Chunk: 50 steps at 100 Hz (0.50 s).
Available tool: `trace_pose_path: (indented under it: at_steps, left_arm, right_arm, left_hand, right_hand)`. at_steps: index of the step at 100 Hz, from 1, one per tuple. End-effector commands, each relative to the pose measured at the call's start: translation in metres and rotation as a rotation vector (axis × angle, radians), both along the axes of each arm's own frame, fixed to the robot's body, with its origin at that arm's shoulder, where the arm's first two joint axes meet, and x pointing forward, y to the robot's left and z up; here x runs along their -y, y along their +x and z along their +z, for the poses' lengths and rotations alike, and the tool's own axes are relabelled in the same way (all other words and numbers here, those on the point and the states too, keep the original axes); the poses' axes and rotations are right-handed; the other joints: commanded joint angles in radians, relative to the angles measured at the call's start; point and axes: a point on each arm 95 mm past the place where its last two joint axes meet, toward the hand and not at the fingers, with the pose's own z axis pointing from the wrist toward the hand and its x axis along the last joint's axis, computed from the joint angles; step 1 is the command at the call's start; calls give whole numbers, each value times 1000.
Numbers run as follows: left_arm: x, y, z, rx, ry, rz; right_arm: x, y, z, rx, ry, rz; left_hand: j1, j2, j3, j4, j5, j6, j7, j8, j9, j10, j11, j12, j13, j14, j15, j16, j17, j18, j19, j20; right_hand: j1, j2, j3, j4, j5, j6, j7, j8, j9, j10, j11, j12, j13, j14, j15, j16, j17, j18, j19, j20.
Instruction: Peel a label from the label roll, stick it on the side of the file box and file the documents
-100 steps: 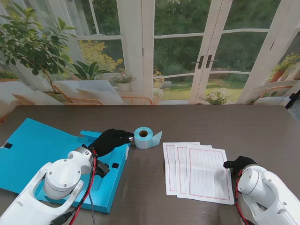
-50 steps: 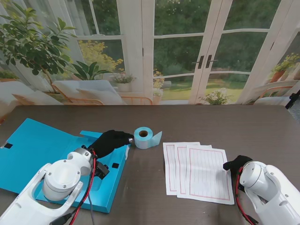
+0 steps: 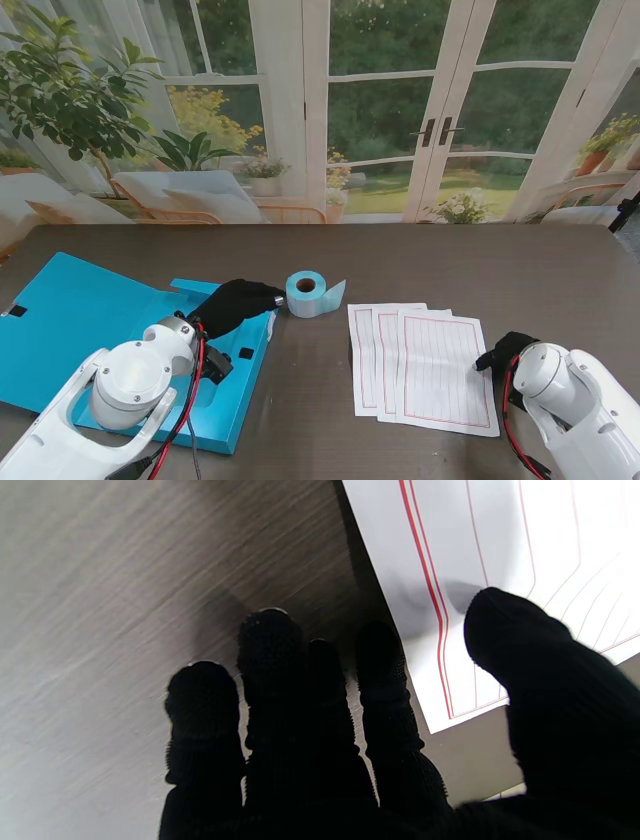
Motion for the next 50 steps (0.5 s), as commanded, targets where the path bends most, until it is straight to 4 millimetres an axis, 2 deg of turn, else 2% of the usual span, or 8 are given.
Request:
trace_pose_path:
  at_steps: [1,20,29,37,43,46,48,50]
  left_arm:
    - [3,-2,0,-12,-2,-18]
    - [3,-3,0,-17,-4,-20]
    - [4,-4,0,-20,-5,-18]
    - [4,-4,0,-25,-4,-18]
    - [4,-4,0,-28,-4,-18]
    - [4,-5,0,-29,-3,-18]
    - [4,-5,0,-29,-2,-18]
    - [4,-5,0,-30,-2,-18]
  right_arm:
    - [-3,-9,-12,-26,5,3]
    - [-3,-8,-14,20,-24,-21]
    - [-3,-8,-15,27,-16,-36]
    - [-3,-9,-14,22,-4,-37]
    - [-2,-10,-13,22,7,-38]
    - [-2,-11,-12,25,9,-38]
    - [-2,-11,-12,27,8,-36]
    - [-2,-12,-11,29,8,-33]
  left_hand:
    - [6,37,-19,-14,19,1,1,7,-13,2,2,-6,-19,4,5,-11,-18,-37,-26,-14]
    - [9,43,-23,-13,21,4,1,8,-15,3,2,-6,-20,2,4,-11,-17,-38,-27,-17]
    - [12,46,-27,-14,21,9,0,8,-16,4,1,-6,-20,2,4,-11,-17,-39,-27,-19]
    - [13,50,-31,-15,23,10,0,8,-15,5,2,-6,-19,0,5,-11,-17,-39,-28,-20]
    - [16,53,-34,-15,25,12,1,9,-14,6,2,-6,-20,4,5,-11,-17,-39,-29,-22]
    - [19,52,-34,-15,24,12,0,9,-15,6,2,-7,-20,4,5,-11,-17,-39,-29,-23]
    - [19,53,-36,-15,24,10,0,9,-14,7,2,-6,-19,3,5,-11,-17,-39,-29,-23]
    - [19,54,-37,-15,24,10,0,9,-14,7,2,-6,-19,2,5,-11,-17,-39,-29,-24]
  right_hand:
    - [71,0,-41,-112,47,-51,76,-38,66,-35,-18,7,78,-30,37,13,105,-12,1,-7]
    - [151,-8,-38,-194,170,-164,172,-76,244,-83,-41,5,217,-37,25,11,195,19,-7,-20]
    - [92,-12,130,-267,182,-165,170,-83,260,-83,-60,15,219,-29,18,34,200,29,-11,-21]
    - [17,32,129,-268,162,-114,105,-95,214,-58,-84,9,200,-20,1,32,170,27,-12,-15]
    - [-37,54,67,-148,138,-77,9,-64,170,-42,-91,-1,157,-14,3,38,133,19,-11,-2]
    - [-90,38,53,-19,109,-47,-61,-39,146,-36,-96,-11,132,-7,10,39,113,17,-7,4]
    - [-133,16,53,120,96,-34,-101,-9,133,-34,-96,-18,119,-4,15,37,102,15,-6,7]
    - [-216,-12,109,356,76,-27,-140,17,120,-34,-94,-23,105,-1,21,35,90,13,-4,10]
